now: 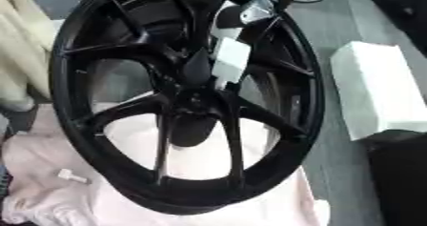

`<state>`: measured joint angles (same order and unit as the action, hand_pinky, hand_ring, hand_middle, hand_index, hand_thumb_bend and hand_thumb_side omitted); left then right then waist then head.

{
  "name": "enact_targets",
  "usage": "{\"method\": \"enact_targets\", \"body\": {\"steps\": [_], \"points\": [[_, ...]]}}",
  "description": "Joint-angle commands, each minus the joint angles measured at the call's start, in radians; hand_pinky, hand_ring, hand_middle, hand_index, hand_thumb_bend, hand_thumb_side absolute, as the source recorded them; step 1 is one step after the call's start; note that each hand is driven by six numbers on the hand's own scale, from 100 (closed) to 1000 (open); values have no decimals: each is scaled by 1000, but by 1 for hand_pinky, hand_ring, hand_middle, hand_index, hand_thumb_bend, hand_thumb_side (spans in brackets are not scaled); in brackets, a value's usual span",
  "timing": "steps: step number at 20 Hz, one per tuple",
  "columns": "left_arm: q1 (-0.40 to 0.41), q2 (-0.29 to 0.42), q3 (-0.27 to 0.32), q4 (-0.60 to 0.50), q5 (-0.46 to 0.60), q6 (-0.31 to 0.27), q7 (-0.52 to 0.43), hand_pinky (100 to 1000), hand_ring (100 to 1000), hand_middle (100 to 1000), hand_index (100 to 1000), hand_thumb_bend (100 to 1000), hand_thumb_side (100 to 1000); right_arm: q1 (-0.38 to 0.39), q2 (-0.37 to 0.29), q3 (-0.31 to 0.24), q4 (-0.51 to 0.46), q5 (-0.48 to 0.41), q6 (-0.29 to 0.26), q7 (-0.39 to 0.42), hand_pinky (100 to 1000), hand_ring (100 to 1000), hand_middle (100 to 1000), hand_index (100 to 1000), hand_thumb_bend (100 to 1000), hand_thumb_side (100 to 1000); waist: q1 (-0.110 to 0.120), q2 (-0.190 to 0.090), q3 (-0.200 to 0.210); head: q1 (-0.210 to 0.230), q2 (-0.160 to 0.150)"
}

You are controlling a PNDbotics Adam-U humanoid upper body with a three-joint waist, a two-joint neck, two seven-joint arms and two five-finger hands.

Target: Pull the pin out of the wheel hub.

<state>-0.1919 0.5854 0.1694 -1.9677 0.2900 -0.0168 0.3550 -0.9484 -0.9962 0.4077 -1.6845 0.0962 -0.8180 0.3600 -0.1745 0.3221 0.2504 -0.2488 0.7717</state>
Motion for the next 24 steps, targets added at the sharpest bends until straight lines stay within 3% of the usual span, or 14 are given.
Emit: {"method": "enact_targets", "body": {"steps": [1,12,24], "points": [[-8,33,8,-18,-5,-1,5,564,593,552,663,100,830,-2,-49,-16,-10,25,-89,65,853,815,738,817,434,350,9,-14,1,11,-2],[-17,36,11,-18,-6,-6,10,564,593,551,662,100,823,50,-96,-53,-37,168,-89,-49,869,837,762,836,437,395,14,-6,9,22,-2],[-15,36,12,-17,-4,-7,9,564,593,549,661,100,821,78,-109,-47,-15,326,-89,-214,864,820,752,830,438,406,15,-11,9,15,-2]]}}
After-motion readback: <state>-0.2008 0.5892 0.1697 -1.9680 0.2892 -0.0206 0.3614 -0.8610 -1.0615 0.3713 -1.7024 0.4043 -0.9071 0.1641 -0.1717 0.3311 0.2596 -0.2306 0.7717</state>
